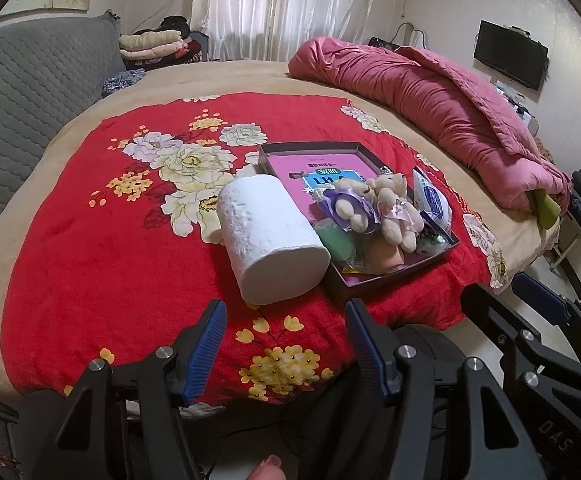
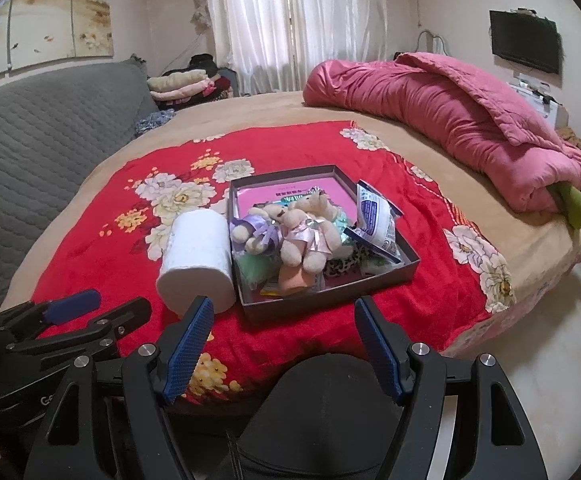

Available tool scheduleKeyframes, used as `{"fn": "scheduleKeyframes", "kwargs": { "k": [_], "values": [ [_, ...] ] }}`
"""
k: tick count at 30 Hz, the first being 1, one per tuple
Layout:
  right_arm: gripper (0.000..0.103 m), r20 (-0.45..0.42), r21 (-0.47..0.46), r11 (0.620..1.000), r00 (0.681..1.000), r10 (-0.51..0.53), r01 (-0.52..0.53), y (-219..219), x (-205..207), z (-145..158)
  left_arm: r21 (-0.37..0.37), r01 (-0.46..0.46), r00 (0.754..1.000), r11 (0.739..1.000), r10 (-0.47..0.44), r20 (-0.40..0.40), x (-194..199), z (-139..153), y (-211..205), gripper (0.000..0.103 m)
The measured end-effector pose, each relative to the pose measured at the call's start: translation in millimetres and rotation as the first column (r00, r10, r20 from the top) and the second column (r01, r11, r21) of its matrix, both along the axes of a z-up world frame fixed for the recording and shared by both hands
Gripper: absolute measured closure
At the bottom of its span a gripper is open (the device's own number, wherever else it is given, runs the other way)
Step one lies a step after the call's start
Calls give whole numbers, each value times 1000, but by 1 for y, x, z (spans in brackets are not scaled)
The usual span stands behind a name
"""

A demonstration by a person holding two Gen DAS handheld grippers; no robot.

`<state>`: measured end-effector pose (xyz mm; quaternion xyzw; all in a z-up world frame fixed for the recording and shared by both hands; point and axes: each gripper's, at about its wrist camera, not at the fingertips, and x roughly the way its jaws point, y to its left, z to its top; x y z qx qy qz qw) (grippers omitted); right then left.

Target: Organize soft objects

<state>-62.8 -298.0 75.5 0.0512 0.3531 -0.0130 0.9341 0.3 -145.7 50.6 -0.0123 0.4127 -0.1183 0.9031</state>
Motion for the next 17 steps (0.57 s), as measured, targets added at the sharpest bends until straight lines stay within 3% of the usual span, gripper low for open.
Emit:
{"fn": "scheduleKeyframes", "kwargs": {
  "k": [17],
  "values": [
    [29, -9, -16, 1000, 1000, 18, -18, 2, 3, -4, 20, 7, 999, 1000, -6, -36, 3, -10, -3, 42]
  ]
}}
